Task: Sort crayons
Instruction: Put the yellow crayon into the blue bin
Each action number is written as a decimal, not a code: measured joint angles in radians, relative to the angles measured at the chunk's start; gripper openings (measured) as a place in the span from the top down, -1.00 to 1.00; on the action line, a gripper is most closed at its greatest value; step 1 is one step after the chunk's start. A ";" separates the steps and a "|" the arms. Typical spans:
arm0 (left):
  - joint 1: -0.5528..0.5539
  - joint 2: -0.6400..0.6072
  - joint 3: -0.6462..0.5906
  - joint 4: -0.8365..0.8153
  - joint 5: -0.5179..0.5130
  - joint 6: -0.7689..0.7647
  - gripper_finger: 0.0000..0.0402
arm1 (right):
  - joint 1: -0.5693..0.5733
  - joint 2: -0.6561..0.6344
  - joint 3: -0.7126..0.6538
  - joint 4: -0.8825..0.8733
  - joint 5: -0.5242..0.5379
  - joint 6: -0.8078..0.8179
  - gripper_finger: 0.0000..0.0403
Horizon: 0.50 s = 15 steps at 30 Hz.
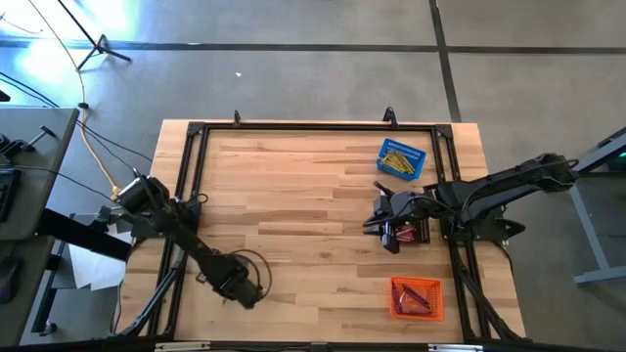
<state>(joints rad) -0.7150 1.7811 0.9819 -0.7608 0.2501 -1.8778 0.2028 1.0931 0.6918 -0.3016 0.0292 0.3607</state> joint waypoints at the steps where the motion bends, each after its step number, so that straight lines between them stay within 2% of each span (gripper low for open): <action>1: 0.012 0.001 0.008 -0.002 -0.017 0.032 0.99 | 0.000 0.000 0.000 0.000 0.000 0.001 0.44; 9: 0.108 0.005 0.125 -0.043 -0.129 0.299 1.00 | 0.000 0.000 0.000 0.001 0.001 0.004 0.44; 12: 0.143 0.004 0.185 -0.052 -0.232 0.397 1.00 | 0.000 0.000 0.000 0.009 0.001 0.007 0.44; 15: 0.175 0.002 0.254 -0.055 -0.382 0.508 1.00 | 0.000 0.000 0.000 0.032 0.006 0.023 0.44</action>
<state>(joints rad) -0.5404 1.7828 1.2361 -0.8160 -0.1323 -1.3699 0.2028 1.0931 0.6922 -0.2694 0.0355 0.3838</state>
